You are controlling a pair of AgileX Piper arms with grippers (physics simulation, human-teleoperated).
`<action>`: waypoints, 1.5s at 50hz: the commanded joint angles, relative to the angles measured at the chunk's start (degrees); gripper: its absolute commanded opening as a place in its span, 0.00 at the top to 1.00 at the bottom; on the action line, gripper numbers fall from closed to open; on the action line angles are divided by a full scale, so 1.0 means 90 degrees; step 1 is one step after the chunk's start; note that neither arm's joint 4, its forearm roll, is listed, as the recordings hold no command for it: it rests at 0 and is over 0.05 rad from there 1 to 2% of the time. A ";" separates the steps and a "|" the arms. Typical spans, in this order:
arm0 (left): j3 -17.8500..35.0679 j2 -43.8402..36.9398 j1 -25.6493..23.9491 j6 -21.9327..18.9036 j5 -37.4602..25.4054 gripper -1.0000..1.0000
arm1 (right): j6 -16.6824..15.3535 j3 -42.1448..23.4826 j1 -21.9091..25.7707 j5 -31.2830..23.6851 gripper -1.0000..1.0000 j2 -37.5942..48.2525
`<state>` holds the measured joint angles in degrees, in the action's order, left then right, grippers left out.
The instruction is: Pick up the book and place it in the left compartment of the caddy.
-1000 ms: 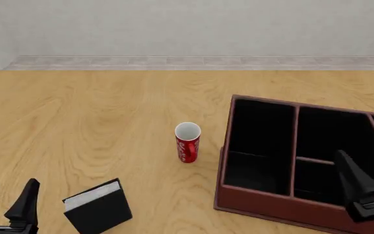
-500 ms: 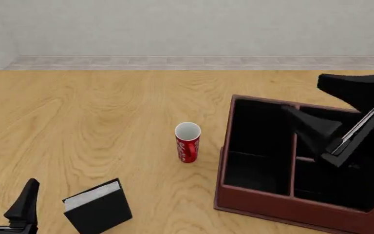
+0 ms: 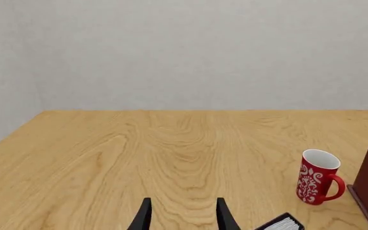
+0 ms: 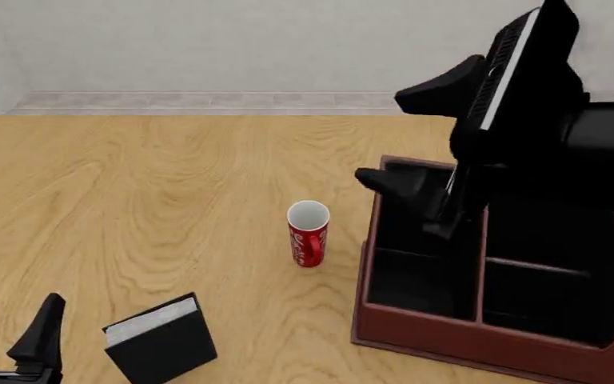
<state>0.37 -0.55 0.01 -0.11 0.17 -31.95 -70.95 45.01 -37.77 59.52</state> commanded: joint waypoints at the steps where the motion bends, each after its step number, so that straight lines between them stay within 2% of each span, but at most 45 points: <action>1: -0.0012 0.0000 0.0001 -0.0006 0.0016 0.00 | -0.1104 -0.0530 0.0427 -0.0480 0.00 0.0805; 3: -0.0011 -0.0002 0.0001 -0.0004 0.0015 0.00 | -0.1133 -0.0676 0.0478 -0.0534 0.00 0.0973; 5: -0.0013 0.0000 0.0001 -0.0005 0.0015 0.00 | -0.1494 -0.0566 0.0484 -0.0574 0.00 0.1082; 6: -0.0013 0.0000 0.0001 -0.0005 0.0015 0.00 | -0.1494 -0.0565 0.0484 -0.0573 0.00 0.1082; 7: -0.0013 0.0001 0.0001 -0.0005 0.0014 0.00 | -0.1956 -0.0374 0.0729 -0.0655 0.00 0.1149; 9: -0.0013 -0.0001 0.0001 -0.0004 0.0015 0.00 | -0.2024 -0.0379 0.0642 -0.0622 0.00 0.1151; 12: -0.0013 0.0002 0.0001 -0.0006 0.0014 0.00 | -0.1946 -0.0672 0.0902 -0.0785 0.00 0.1403; 14: -0.0012 0.0001 0.0001 -0.0005 0.0013 0.00 | -0.2138 -0.0671 0.0854 -0.0774 0.00 0.1481; 16: -0.0012 -0.0001 0.0001 -0.0006 0.0017 0.00 | -0.1973 -0.0896 0.0958 -0.0891 0.00 0.1685; 17: -0.0012 -0.0003 0.0001 -0.0006 0.0018 0.00 | -0.2123 -0.0868 0.1000 -0.0863 0.00 0.1741; 21: -0.0012 -0.0003 0.0001 -0.0006 0.0018 0.00 | -0.2021 -0.1081 0.1202 -0.0944 0.00 0.1999; 25: -0.0013 -0.0001 0.0002 -0.0005 0.0016 0.00 | -0.2247 -0.1102 0.1341 -0.0974 0.00 0.2282; 31: -0.0014 0.0005 0.0002 -0.0006 0.0012 0.00 | -0.2320 -0.1344 0.1543 -0.1112 0.00 0.2696; 34: -0.0013 0.0007 0.0002 -0.0006 0.0010 0.00 | -0.2541 -0.1283 0.1537 -0.1077 0.00 0.2789; 35: -0.0012 0.0013 0.0003 -0.0005 0.0002 0.00 | -0.2472 -0.1381 0.1580 -0.1077 0.00 0.2862; 37: -0.0011 0.0019 0.0002 -0.0006 -0.0005 0.00 | -0.2646 -0.1332 0.1596 -0.1031 0.00 0.2942; 40: -0.0010 0.0026 0.0003 -0.0005 -0.0012 0.00 | -0.2647 -0.1472 0.1663 -0.0991 0.00 0.3105; 41: -0.0011 0.0027 0.0003 -0.0006 -0.0013 0.00 | -0.2939 -0.1330 0.1560 -0.0781 0.00 0.3051; 48: -0.0012 0.0033 0.0003 -0.0006 -0.0017 0.00 | -0.2764 -0.1536 0.1741 -0.0779 0.00 0.3305; 56: -0.0017 0.0032 0.0001 -0.0007 -0.0012 0.00 | -0.2774 -0.1467 0.1807 -0.0646 0.00 0.3450; 75: -0.0017 0.0032 0.0001 -0.0006 -0.0012 0.00 | -0.2277 -0.1330 0.2068 -0.0362 0.00 0.3727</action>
<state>0.32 -0.30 0.02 -0.14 -0.03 -54.30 -83.42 62.55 -42.24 91.80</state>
